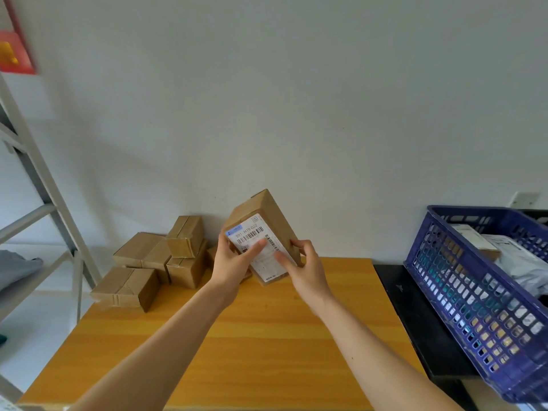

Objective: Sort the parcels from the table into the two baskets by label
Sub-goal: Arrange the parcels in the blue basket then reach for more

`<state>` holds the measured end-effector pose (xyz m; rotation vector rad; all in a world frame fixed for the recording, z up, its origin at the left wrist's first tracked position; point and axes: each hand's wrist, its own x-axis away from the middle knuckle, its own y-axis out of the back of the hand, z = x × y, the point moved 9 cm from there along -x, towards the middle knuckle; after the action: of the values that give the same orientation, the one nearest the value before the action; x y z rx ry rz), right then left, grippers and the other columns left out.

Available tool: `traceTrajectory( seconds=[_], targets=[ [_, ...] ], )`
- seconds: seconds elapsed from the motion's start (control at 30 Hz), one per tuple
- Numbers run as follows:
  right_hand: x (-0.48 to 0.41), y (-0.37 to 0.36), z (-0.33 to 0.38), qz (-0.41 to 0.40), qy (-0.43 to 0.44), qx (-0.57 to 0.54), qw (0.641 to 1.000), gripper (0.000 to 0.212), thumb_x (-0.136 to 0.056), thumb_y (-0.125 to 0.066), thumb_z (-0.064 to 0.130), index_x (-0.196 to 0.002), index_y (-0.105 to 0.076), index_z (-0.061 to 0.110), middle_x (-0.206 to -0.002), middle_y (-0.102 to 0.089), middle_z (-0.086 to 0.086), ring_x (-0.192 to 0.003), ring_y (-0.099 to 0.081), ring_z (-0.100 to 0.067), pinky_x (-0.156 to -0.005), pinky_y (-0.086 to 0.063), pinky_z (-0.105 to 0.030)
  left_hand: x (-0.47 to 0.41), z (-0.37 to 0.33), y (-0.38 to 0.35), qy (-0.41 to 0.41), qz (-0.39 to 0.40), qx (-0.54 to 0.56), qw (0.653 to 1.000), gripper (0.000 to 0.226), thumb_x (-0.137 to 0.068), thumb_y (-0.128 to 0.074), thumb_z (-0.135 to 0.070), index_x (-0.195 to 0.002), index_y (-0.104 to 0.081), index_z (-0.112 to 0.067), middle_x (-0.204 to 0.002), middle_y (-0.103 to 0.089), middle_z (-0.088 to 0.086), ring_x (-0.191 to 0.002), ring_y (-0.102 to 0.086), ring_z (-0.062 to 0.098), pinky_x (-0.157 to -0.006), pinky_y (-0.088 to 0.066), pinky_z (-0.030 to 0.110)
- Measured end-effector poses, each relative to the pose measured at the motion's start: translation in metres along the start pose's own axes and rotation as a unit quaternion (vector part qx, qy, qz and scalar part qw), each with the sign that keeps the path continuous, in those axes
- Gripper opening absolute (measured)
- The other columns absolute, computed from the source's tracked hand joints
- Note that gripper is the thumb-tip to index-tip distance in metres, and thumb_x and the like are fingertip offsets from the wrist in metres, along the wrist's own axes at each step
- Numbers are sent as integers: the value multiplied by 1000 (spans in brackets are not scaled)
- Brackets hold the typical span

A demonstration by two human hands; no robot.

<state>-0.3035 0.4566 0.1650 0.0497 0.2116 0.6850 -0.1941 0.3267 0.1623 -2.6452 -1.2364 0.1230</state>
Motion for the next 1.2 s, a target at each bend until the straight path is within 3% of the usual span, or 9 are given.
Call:
traceTrajectory(
  seconds=[0.1, 0.27, 0.43, 0.6, 0.77, 0.9, 1.0, 1.1, 1.2],
  targets=[
    [1, -3, -3, 6, 5, 27, 1000, 38, -90, -65, 38, -122, -49, 23, -119, -56, 9, -107, -56, -2, -77, -52, -14, 1, 6, 4, 12, 18, -11, 1000, 56, -77, -78, -21, -123, -47, -25, -114, -67, 1, -104, -67, 22, -84, -57, 52],
    [7, -11, -4, 33, 6, -14, 999, 39, -96, -58, 28, -132, -50, 18, -122, -61, 8, -111, -58, -4, -81, -54, -20, -1, 13, 19, 8, 18, -54, 998, 49, -80, -76, -22, -121, -51, -22, -120, -64, -3, -105, -66, 18, -78, -59, 40],
    [9, -20, -7, 46, 8, -8, 999, 46, -98, -55, 21, -138, -38, 38, -133, -52, 11, -118, -51, -3, -83, -55, -22, -4, 19, 29, 18, 42, -103, 994, 47, -83, -74, -22, -126, -54, -20, -125, -63, -2, -108, -64, 17, -86, -58, 43],
    [16, -28, -23, 30, -18, -8, 999, 52, -97, -57, 23, -138, -35, 45, -142, -47, 5, -126, -49, -13, -92, -54, -46, -1, 21, 34, 29, 67, -124, 990, 47, -86, -71, -21, -129, -53, -24, -123, -62, -5, -106, -64, 18, -80, -59, 39],
    [20, -27, -26, 38, -44, -10, 998, 55, -96, -58, 17, -137, -35, 46, -138, -50, 6, -125, -49, -12, -93, -54, -45, 5, 22, 36, 32, 101, -128, 986, 49, -87, -68, -21, -133, -51, -25, -125, -62, -4, -107, -63, 16, -80, -58, 38],
    [24, -20, -23, 28, -57, 1, 998, 60, -94, -60, 8, -133, -34, 46, -137, -51, 4, -125, -48, -13, -94, -54, -45, 8, 24, 29, 23, 120, -135, 983, 52, -88, -68, -18, -135, -49, -28, -127, -60, -6, -103, -63, 12, -71, -56, 27],
    [29, -12, -24, 14, -73, 0, 997, 60, -94, -59, 8, -133, -33, 44, -133, -52, 4, -123, -49, -13, -91, -55, -40, 7, 29, 21, 20, 135, -145, 980, 57, -87, -69, -15, -138, -47, -28, -134, -56, -6, -110, -61, 16, -79, -58, 33],
    [37, 2, -30, -8, -90, 0, 996, 61, -94, -60, 10, -139, -32, 40, -122, -56, 11, -119, -52, -10, -89, -56, -35, 8, 38, 9, 11, 154, -152, 976, 60, -86, -70, -14, -139, -45, -29, -137, -54, -6, -115, -59, 17, -77, -59, 30],
    [47, 20, -39, -34, -104, 6, 994, 60, -93, -61, 13, -141, -34, 36, -119, -57, 13, -117, -53, -7, -91, -55, -36, 13, 55, -8, 20, 179, -134, 975, 60, -87, -70, -13, -139, -45, -30, -138, -53, -7, -120, -57, 18, -80, -58, 32]
  ],
)
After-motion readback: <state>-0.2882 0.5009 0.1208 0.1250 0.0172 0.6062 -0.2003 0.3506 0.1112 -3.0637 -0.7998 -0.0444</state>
